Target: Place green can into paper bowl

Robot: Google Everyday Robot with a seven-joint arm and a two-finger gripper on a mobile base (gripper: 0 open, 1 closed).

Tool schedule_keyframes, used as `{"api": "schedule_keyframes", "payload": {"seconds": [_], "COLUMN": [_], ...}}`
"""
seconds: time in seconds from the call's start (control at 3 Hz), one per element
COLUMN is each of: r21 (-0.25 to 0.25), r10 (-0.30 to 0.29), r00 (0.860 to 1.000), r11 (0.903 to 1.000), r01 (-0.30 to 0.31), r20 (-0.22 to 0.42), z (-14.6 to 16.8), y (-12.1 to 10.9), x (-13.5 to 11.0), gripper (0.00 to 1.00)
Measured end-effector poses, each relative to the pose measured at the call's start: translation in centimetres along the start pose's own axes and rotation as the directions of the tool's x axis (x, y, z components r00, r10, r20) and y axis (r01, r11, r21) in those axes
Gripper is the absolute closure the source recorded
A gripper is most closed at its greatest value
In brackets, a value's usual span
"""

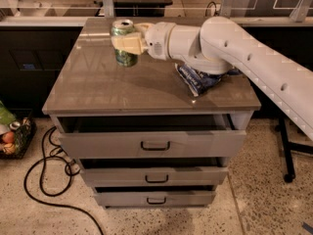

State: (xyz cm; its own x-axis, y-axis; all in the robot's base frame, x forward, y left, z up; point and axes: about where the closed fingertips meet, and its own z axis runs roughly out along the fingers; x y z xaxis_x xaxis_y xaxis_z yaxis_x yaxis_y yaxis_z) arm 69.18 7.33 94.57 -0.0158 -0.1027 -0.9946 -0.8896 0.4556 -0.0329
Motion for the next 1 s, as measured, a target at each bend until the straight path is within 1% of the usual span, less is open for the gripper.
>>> {"api": "schedule_keyframes", "payload": {"seconds": [0.33,0.67,1.0], "r21": [0.032,0.069,0.141], "r10": [0.02,0.029,0.036], "r00": [0.999,0.998,0.997], "r11": [0.9993,0.9973,0.9896], "r01": [-0.019,-0.025,-0.026], "r20": [-0.035,-0.055,-0.066], "z": [3.7,5.4,6.1], "y": [-5.1,-8.7,-12.3], "x": [-3.0,-4.1,-4.3], "gripper": [1.0,1.0,1.0]}}
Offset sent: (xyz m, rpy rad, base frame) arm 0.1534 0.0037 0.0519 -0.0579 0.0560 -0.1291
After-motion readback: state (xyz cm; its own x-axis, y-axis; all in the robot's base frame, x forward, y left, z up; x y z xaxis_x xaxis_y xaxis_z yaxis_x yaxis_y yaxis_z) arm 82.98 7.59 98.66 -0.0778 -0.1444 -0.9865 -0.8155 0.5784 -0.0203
